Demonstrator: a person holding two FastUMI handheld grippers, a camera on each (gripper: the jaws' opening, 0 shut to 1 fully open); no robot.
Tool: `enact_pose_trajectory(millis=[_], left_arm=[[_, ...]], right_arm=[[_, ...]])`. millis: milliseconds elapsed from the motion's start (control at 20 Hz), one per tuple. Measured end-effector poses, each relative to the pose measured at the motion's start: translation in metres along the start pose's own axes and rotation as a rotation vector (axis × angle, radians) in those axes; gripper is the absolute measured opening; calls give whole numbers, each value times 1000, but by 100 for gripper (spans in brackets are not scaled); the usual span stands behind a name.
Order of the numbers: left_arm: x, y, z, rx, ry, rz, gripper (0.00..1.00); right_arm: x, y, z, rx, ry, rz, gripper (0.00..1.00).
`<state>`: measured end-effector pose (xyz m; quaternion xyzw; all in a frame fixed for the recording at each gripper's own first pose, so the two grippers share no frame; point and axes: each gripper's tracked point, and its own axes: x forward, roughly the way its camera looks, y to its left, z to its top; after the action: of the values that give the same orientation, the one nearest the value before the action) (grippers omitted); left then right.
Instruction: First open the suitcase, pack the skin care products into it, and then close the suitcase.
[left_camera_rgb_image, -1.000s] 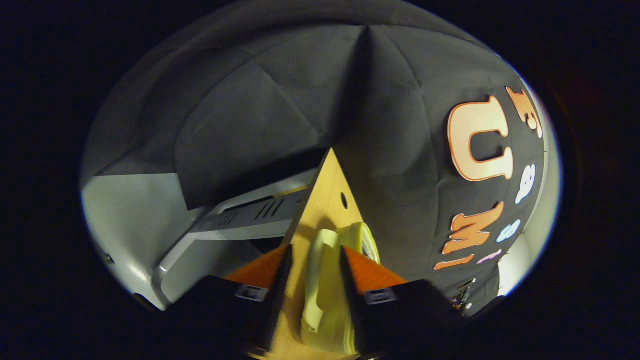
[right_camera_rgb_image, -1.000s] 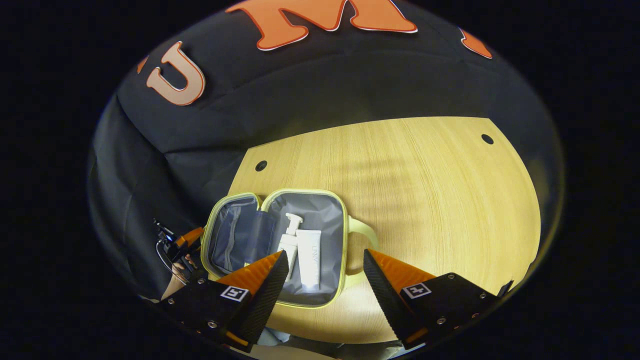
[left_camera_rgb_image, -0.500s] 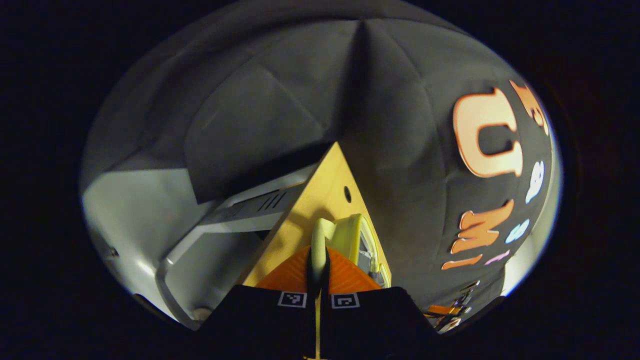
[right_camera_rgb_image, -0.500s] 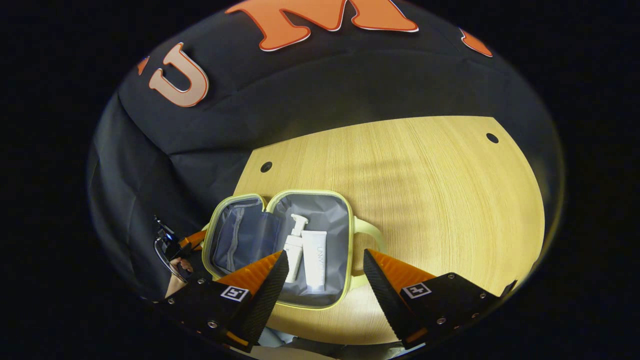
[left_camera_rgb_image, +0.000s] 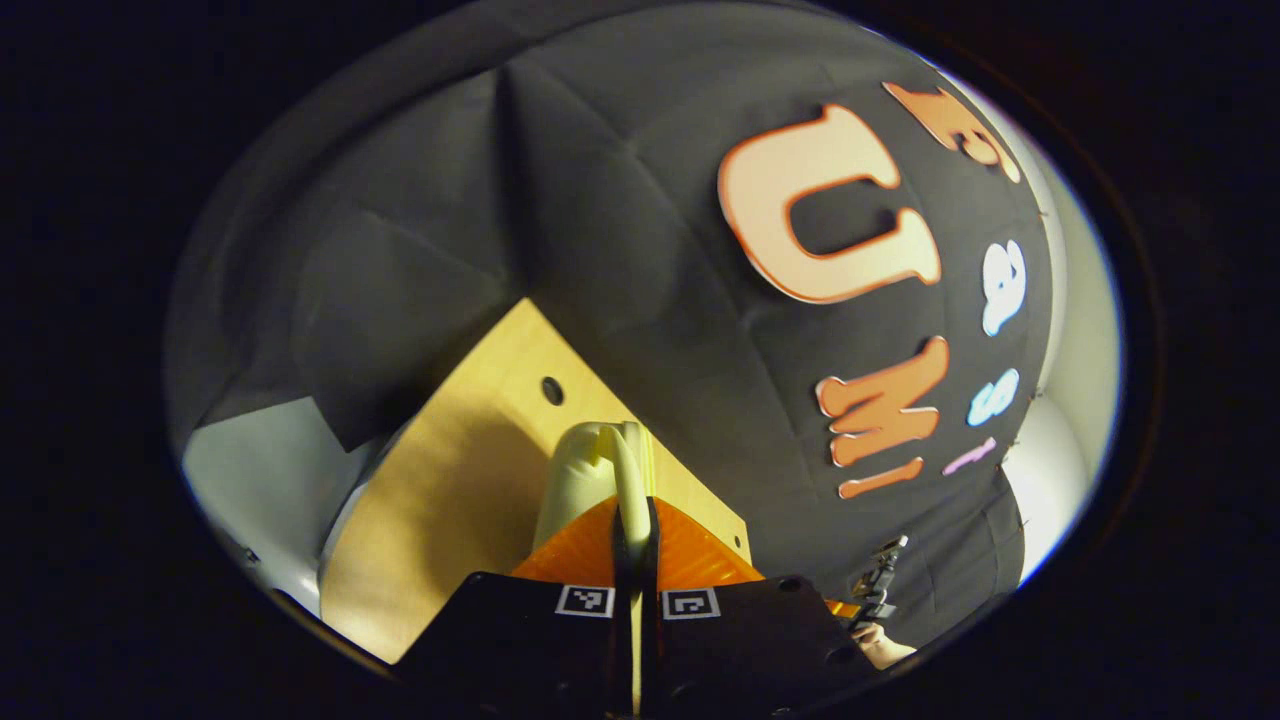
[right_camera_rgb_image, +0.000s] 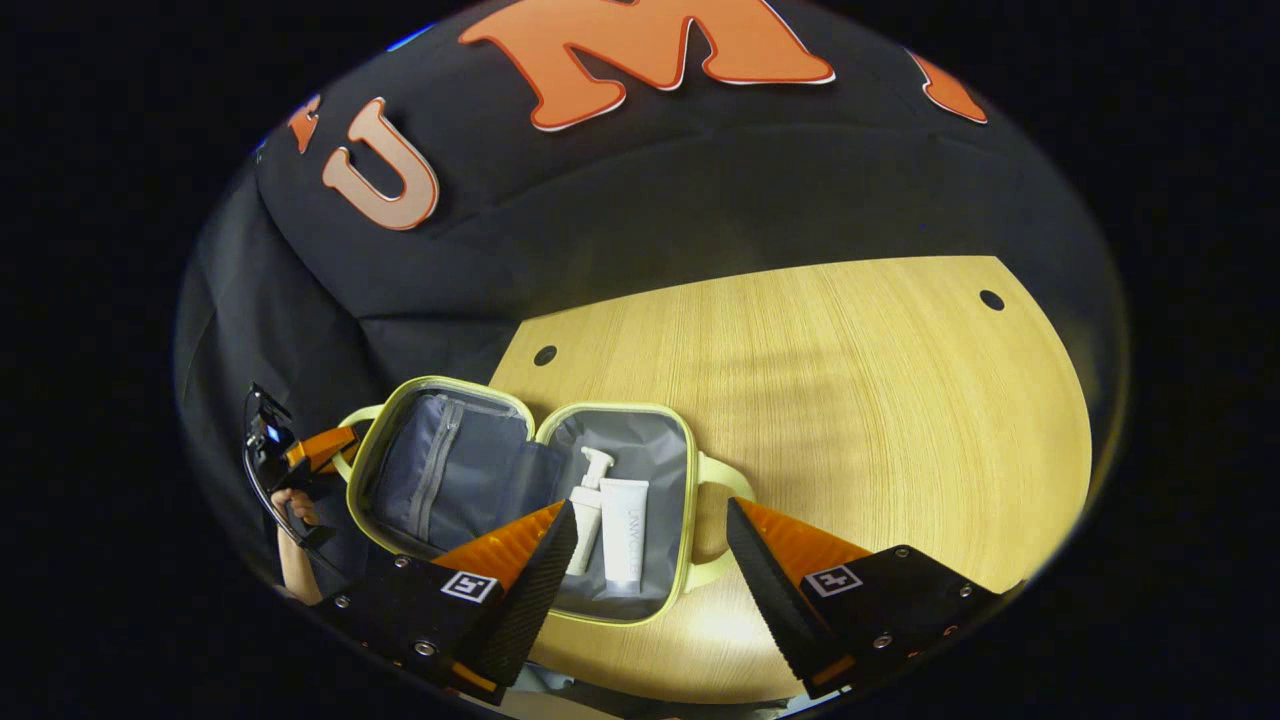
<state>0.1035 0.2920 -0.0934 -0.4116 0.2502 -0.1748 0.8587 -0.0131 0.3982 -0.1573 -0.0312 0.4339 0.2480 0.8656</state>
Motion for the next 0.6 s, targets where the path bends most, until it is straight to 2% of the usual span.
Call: enact_pose_trajectory(millis=[100,300,450,600], left_arm=[[8,-45,-13,81,35,-11,3],[47,-123,-41,249,105,-13,4],[78,-164,-73,368,153,10,4],[97,-193,-101,419,196,26,4]], right_arm=[[-11,-11,8,8,-37,4,96],[-45,-43,33,-35,-159,-39,96],[-80,-77,63,-117,-307,-111,96],[-124,-120,87,-226,-437,-216,95]])
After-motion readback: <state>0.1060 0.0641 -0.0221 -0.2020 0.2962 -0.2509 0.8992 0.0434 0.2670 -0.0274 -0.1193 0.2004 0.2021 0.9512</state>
